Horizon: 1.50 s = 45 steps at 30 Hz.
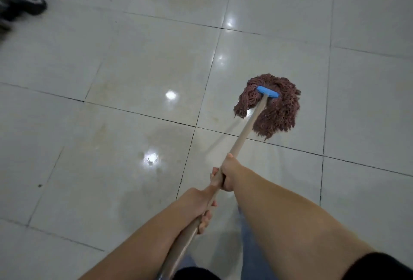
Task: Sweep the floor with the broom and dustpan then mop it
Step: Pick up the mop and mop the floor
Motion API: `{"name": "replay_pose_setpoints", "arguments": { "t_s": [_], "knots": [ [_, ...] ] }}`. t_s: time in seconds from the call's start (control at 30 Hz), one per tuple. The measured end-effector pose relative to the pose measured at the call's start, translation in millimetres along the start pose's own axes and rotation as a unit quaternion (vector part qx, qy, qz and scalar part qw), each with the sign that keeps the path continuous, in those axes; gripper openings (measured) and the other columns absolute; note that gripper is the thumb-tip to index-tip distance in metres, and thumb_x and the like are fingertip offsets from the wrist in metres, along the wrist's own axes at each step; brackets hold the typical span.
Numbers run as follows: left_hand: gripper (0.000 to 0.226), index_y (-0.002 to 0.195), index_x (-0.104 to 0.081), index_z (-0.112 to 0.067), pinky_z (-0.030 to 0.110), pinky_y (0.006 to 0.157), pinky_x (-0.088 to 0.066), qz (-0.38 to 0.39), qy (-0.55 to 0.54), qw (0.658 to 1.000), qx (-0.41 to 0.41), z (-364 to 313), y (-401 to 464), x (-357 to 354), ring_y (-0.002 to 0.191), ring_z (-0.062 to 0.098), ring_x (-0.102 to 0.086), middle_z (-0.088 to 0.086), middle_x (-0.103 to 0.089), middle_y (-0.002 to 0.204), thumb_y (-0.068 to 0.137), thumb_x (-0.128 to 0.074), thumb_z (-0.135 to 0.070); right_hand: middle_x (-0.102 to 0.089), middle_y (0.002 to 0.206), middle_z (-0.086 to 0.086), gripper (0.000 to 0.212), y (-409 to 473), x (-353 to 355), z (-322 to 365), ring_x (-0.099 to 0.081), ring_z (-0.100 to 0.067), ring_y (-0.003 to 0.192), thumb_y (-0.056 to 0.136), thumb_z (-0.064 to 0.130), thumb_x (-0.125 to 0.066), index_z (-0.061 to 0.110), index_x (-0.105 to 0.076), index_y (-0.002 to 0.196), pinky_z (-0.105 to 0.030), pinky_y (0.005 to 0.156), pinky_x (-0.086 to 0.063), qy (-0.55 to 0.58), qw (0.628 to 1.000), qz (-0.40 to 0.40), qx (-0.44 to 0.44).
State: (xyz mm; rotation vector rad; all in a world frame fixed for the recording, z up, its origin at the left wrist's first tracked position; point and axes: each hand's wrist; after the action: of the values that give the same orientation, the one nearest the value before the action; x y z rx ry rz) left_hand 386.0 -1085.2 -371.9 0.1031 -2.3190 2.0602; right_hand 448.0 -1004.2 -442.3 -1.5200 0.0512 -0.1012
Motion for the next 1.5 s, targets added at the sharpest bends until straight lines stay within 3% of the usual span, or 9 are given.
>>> {"name": "replay_pose_setpoints", "arguments": {
  "t_s": [0.1, 0.23, 0.4, 0.53, 0.67, 0.83, 1.03, 1.27, 1.5],
  "knots": [
    [0.053, 0.083, -0.05, -0.01, 0.012, 0.035, -0.031, -0.013, 0.004, 1.0, 0.013, -13.8, 2.8, -30.3, 0.025, 0.009, -0.033, 0.001, -0.042, 0.045, 0.085, -0.045, -0.063, -0.042, 0.057, -0.005, 0.045, 1.1, 23.5, 19.2, -0.042, -0.016, 0.047, 0.098, 0.049, -0.034, 0.01, -0.036, 0.076, -0.028, 0.046, -0.042, -0.035, 0.999, -0.026, -0.002],
    [0.054, 0.079, -0.048, -0.01, 0.011, 0.036, -0.03, -0.015, -0.028, 0.999, 0.019, -13.8, 3.6, -61.9, 0.025, 0.01, -0.032, -0.001, -0.039, 0.033, 0.086, -0.044, -0.063, -0.041, 0.057, -0.004, 0.04, 5.7, 48.9, 25.9, -0.041, -0.015, 0.045, 0.099, 0.05, -0.03, 0.011, -0.04, 0.096, -0.026, 0.04, -0.039, -0.074, 0.997, -0.01, 0.017],
    [0.057, 0.076, -0.046, -0.011, 0.009, 0.038, -0.028, 0.009, -0.081, 0.996, 0.023, 18.2, -5.1, -107.7, 0.025, 0.01, -0.03, -0.002, -0.036, 0.031, 0.084, -0.04, -0.067, -0.042, 0.054, -0.003, 0.038, 11.3, 87.5, 5.3, -0.04, -0.013, 0.041, 0.098, 0.049, -0.031, 0.014, -0.046, 0.1, -0.013, 0.03, -0.035, -0.122, 0.991, -0.036, 0.028],
    [0.061, 0.078, -0.048, -0.009, 0.009, 0.039, -0.029, -0.007, -0.115, 0.993, 0.002, 82.6, -22.9, -131.6, 0.026, 0.011, -0.033, -0.002, -0.039, 0.034, 0.084, -0.039, -0.069, -0.043, 0.054, -0.006, 0.043, 2.2, 111.0, -49.9, -0.04, -0.016, 0.042, 0.097, 0.049, -0.033, 0.01, -0.047, 0.087, -0.023, 0.04, -0.039, -0.172, 0.984, -0.038, 0.016],
    [0.061, 0.081, -0.049, -0.009, 0.01, 0.038, -0.03, -0.027, -0.172, 0.985, 0.017, 162.8, -51.3, -160.9, 0.027, 0.011, -0.034, -0.001, -0.04, 0.035, 0.085, -0.036, -0.068, -0.043, 0.053, -0.008, 0.046, -17.4, 137.7, -125.7, -0.039, -0.018, 0.04, 0.098, 0.045, -0.035, 0.01, -0.04, 0.07, -0.022, 0.04, -0.039, -0.231, 0.972, -0.028, 0.026],
    [0.061, 0.078, -0.049, -0.01, 0.009, 0.038, -0.031, -0.043, -0.257, 0.965, 0.038, 243.5, -74.7, -209.0, 0.026, 0.011, -0.032, -0.002, -0.04, 0.034, 0.084, -0.035, -0.069, -0.044, 0.061, -0.006, 0.044, -24.5, 174.3, -205.5, -0.041, -0.016, 0.047, 0.098, 0.046, -0.031, 0.01, -0.042, 0.075, -0.023, 0.041, -0.038, -0.321, 0.947, 0.01, 0.004],
    [0.062, 0.08, -0.05, -0.009, 0.011, 0.038, -0.032, -0.06, -0.328, 0.941, 0.059, 311.7, -91.5, -239.6, 0.027, 0.011, -0.034, -0.002, -0.04, 0.034, 0.082, -0.038, -0.07, -0.049, 0.059, -0.011, 0.041, -32.9, 196.3, -273.0, -0.047, -0.021, 0.048, 0.097, 0.05, -0.035, 0.009, -0.041, 0.1, -0.025, 0.039, -0.04, -0.425, 0.904, 0.039, -0.014],
    [0.059, 0.076, -0.049, -0.009, 0.011, 0.038, -0.035, -0.084, -0.299, 0.947, 0.079, 294.9, -76.0, -223.3, 0.022, 0.012, -0.034, -0.001, -0.039, 0.029, 0.084, -0.036, -0.065, -0.046, 0.06, -0.011, 0.038, -32.8, 185.6, -264.1, -0.046, -0.021, 0.048, 0.1, 0.045, -0.029, 0.01, -0.037, 0.113, -0.028, 0.043, -0.044, -0.411, 0.906, 0.099, -0.006],
    [0.057, 0.073, -0.043, -0.009, 0.01, 0.036, -0.035, -0.085, -0.287, 0.952, 0.06, 236.8, -48.4, -168.1, 0.019, 0.012, -0.032, -0.001, -0.038, 0.026, 0.087, -0.033, -0.064, -0.05, 0.066, -0.012, 0.046, -29.5, 144.0, -221.3, -0.051, -0.021, 0.054, 0.095, 0.053, -0.041, 0.007, -0.043, 0.09, -0.031, 0.048, -0.05, -0.325, 0.938, 0.121, -0.005]
  ]
}}
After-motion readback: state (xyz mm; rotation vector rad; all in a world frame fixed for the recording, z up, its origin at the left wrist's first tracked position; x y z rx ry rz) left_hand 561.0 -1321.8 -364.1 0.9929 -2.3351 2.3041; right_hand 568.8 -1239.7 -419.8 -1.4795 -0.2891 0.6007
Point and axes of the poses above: each hand's wrist, its own y-axis towards the middle knuckle, its own x-axis out of the back of the hand, z = x × y
